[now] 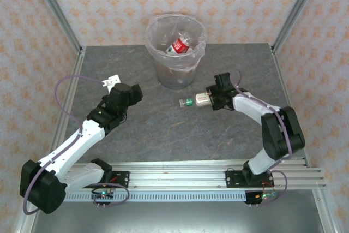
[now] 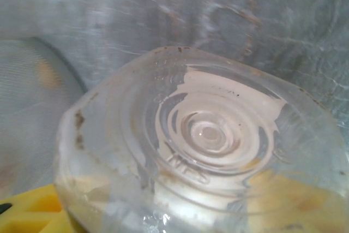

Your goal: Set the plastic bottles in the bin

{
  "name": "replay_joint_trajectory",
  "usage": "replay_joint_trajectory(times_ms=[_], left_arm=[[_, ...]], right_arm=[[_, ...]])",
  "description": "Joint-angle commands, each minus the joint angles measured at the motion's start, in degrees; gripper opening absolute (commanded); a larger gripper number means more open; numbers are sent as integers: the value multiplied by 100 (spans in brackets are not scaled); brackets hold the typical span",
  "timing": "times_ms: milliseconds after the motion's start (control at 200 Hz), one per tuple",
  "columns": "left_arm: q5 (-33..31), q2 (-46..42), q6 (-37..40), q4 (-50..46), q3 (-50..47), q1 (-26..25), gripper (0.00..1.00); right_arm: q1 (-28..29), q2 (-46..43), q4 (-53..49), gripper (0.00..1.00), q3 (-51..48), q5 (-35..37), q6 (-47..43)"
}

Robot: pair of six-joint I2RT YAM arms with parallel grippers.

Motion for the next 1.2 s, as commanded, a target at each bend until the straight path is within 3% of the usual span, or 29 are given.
replay_joint_trajectory(times_ms=[0,325,606,941,1196], left_arm=[[-246,11,-193,-182,26,56,100],[-180,63,-334,-16,23,55,100],[-149,160,-441,76,26,52,100],[408,59,-326,771,-205,55,100],[379,20,-291,755,-221,55,100]], right_arm=[[-22,-596,471,35,-251,461,-848],[-22,-1617,2113,28,-817,-98,-2163],[18,-1982,2673,26,-494,-584,-2804],[74,-1748,2847,27,882,-592,-2609],[193,-783,2502,27,2275,-5,-3408]])
